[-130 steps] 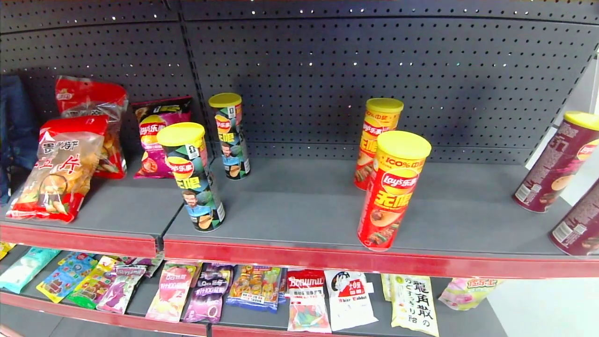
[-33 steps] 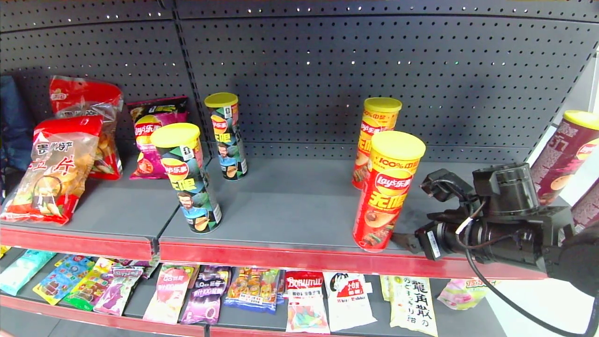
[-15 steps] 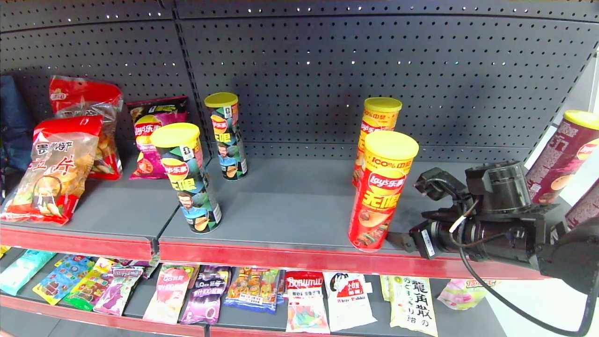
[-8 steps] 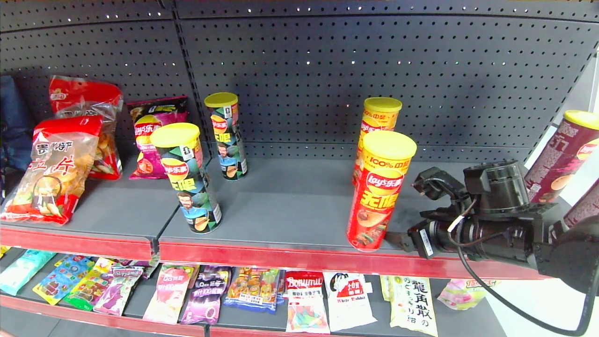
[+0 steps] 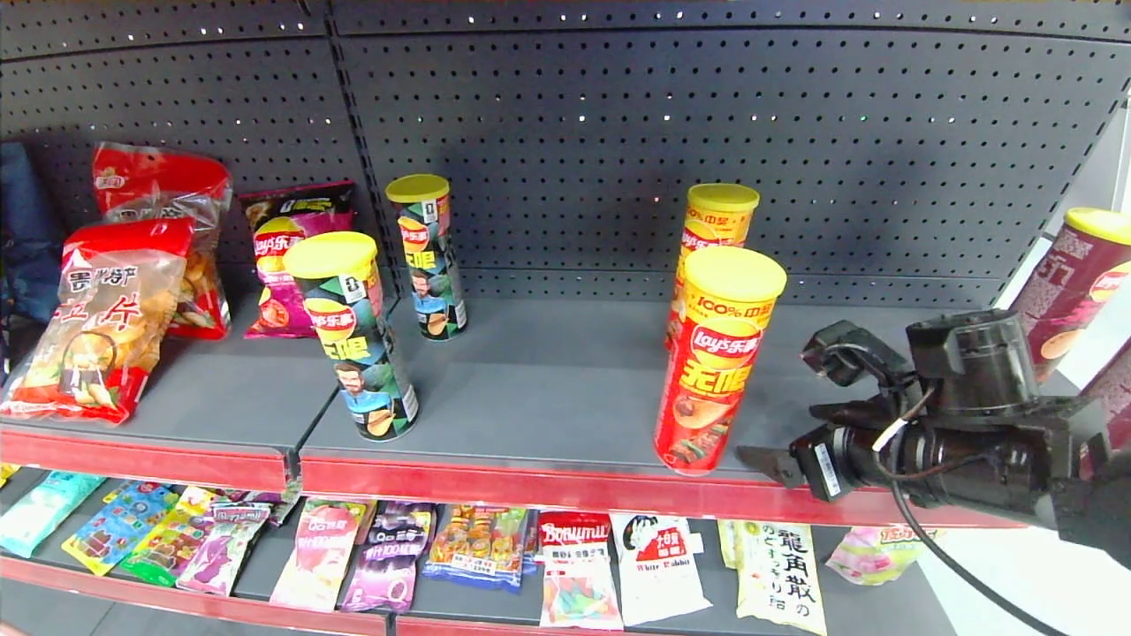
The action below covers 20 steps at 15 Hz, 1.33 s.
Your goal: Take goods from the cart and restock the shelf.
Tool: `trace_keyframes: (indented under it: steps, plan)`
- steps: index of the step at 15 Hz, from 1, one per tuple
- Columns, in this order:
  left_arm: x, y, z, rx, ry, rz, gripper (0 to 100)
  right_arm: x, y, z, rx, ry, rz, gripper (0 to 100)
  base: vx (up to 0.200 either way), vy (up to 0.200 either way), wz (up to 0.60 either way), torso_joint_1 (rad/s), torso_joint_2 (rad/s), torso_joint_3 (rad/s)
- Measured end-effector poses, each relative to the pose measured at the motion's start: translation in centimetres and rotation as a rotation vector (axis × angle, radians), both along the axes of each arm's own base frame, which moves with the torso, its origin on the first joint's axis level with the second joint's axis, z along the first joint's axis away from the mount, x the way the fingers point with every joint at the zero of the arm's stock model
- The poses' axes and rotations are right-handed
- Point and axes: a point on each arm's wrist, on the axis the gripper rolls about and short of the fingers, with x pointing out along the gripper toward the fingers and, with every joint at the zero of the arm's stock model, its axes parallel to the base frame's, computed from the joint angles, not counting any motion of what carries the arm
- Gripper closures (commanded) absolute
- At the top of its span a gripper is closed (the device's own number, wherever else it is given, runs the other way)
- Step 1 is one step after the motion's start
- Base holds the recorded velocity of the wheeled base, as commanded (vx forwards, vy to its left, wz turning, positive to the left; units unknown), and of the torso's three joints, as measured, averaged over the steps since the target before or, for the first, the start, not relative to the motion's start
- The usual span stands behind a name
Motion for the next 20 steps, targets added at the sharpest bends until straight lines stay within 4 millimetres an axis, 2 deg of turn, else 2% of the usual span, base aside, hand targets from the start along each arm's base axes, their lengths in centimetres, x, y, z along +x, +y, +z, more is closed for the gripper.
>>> trace_keyframes:
  steps: [3,7,10,13,16,18,20]
  plan:
    - [0.0,0.0,0.0,0.000,0.000,-0.001,0,-3.1,-1.1,2.1,0.033,-0.081,0.010,0,0.000,0.000,0.00,0.000,0.00,0.000]
    - [0.0,0.0,0.0,0.000,-0.001,0.000,0,-10.0,-3.6,4.4,0.107,-0.252,0.040,0,0.000,0.000,0.00,0.000,0.00,0.000]
    - [0.0,0.0,0.0,0.001,-0.001,-0.001,0,-14.6,-6.5,4.9,0.149,-0.383,-0.034,0,0.000,0.000,0.00,0.000,0.00,0.000]
    - [0.0,0.0,0.0,0.001,-0.001,-0.001,0,-18.9,-9.4,2.9,0.091,-0.354,-0.266,0,0.000,0.000,0.00,0.000,0.00,0.000]
    - [0.0,0.0,0.0,0.000,-0.002,-0.004,0,-23.2,-10.1,0.2,0.063,-0.317,-0.446,0,0.000,0.000,0.00,0.000,0.00,0.000]
    - [0.0,0.0,0.0,0.000,-0.001,-0.006,0,-24.9,-10.0,-1.6,0.090,-0.394,-0.474,0,0.000,0.000,0.00,0.000,0.00,0.000]
    - [0.0,0.0,0.0,0.000,-0.001,-0.008,0,-25.1,-9.8,-3.3,0.158,-0.480,-0.432,0,0.000,0.000,0.00,0.000,0.00,0.000]
